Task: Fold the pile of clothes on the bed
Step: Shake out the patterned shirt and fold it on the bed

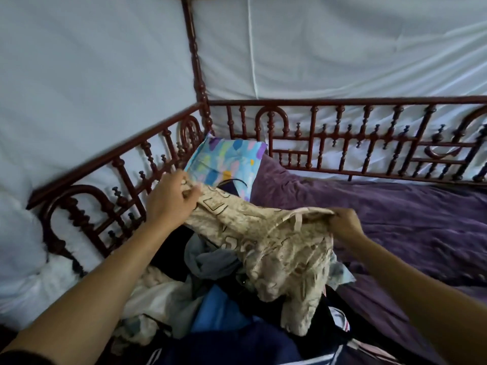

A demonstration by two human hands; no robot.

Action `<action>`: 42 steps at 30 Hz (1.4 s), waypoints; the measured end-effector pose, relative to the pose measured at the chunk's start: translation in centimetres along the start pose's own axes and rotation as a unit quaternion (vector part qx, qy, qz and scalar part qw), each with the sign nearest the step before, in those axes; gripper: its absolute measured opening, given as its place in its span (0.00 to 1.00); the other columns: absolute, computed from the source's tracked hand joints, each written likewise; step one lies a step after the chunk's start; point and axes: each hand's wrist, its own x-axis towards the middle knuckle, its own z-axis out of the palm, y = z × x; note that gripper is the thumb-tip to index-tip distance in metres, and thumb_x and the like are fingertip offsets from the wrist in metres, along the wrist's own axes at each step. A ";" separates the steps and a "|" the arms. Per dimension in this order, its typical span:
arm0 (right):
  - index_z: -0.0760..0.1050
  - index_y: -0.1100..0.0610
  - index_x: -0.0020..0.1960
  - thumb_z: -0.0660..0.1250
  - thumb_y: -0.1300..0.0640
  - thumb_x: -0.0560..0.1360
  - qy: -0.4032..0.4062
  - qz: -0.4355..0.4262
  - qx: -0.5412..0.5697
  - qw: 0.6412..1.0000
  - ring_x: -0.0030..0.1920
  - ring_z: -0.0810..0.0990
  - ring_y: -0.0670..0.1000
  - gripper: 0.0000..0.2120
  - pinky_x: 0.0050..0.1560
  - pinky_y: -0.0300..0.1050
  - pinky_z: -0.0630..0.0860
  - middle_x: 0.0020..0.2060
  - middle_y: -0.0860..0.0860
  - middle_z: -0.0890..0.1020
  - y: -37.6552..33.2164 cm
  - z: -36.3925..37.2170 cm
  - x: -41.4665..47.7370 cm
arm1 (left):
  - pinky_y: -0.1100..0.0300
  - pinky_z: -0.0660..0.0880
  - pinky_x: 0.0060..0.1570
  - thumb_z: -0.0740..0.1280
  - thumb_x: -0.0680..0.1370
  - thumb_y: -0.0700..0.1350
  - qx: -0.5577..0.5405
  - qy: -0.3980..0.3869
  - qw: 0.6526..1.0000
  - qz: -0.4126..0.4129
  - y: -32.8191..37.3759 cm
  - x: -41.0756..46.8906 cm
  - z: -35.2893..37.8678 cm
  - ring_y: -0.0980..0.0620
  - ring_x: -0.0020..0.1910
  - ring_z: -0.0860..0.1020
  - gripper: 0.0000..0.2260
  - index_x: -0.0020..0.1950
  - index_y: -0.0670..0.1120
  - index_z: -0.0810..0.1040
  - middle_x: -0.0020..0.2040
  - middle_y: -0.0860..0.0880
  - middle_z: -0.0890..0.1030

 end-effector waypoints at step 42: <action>0.66 0.37 0.63 0.55 0.15 0.56 0.133 -0.184 -0.397 0.889 0.39 0.79 0.51 0.42 0.36 0.44 0.69 0.42 0.43 0.82 -1.8 -29.2 -13.2 | 0.65 0.74 0.34 0.82 0.59 0.52 -0.223 -0.473 0.779 0.346 27.2 2.8 3.5 0.58 0.36 0.82 0.14 0.38 0.50 0.83 0.36 0.54 0.84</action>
